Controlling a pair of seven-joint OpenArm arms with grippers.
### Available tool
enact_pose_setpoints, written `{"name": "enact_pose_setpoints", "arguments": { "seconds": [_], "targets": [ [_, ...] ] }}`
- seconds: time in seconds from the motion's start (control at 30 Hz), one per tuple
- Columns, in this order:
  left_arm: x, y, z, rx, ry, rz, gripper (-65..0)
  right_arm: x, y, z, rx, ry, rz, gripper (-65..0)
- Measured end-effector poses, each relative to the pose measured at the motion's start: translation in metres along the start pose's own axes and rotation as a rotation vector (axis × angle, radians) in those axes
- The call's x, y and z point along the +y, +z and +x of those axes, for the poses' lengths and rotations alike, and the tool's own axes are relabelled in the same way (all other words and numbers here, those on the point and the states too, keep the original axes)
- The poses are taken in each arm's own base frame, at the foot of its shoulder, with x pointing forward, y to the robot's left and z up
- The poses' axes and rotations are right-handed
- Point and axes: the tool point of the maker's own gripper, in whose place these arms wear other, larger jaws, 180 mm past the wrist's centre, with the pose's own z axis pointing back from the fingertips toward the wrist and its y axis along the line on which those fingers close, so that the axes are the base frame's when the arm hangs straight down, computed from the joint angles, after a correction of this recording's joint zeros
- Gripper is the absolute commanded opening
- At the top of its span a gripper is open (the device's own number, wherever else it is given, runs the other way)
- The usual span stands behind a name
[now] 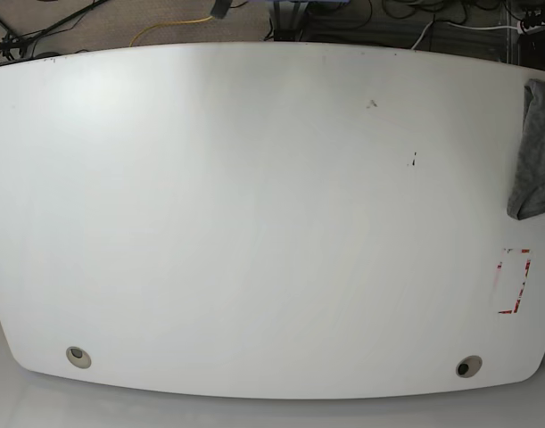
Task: Fold the T-shirt properly
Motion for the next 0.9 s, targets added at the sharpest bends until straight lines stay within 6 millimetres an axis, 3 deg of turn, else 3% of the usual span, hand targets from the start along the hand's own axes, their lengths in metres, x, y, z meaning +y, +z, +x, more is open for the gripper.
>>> {"name": "enact_pose_setpoints", "arguments": {
  "seconds": [0.03, 0.17, 0.33, 0.43, 0.73, 0.9],
  "targets": [
    [0.005, -0.012, 0.004, -0.014, 0.012, 0.008, -27.8, 0.004, -0.01, -0.002, -0.013, -0.022, 0.017, -48.7],
    [0.009, -0.043, -0.016, 0.074, 0.035, 0.008, -27.8, 0.017, -0.04, -0.021, 0.048, -0.048, 0.028, -48.5],
    [0.025, -0.076, -0.032, 0.168, 0.053, 0.018, -27.8, 0.016, -0.073, -0.035, 0.144, -0.007, 0.003, -48.5],
    [0.033, -0.096, -0.025, 0.189, 0.067, 0.022, -27.8, 0.012, -0.09, -0.03, 0.158, 0.008, -0.029, -48.4],
    [0.026, -0.125, -0.019, 0.263, 0.116, -0.002, -27.8, 0.0, -0.124, -0.02, 0.23, 0.047, -0.107, -48.4],
    [0.033, -0.141, -0.008, 0.299, 0.138, 0.036, -27.8, -0.003, -0.14, -0.001, 0.23, 0.094, -0.126, -48.4]
  ]
}}
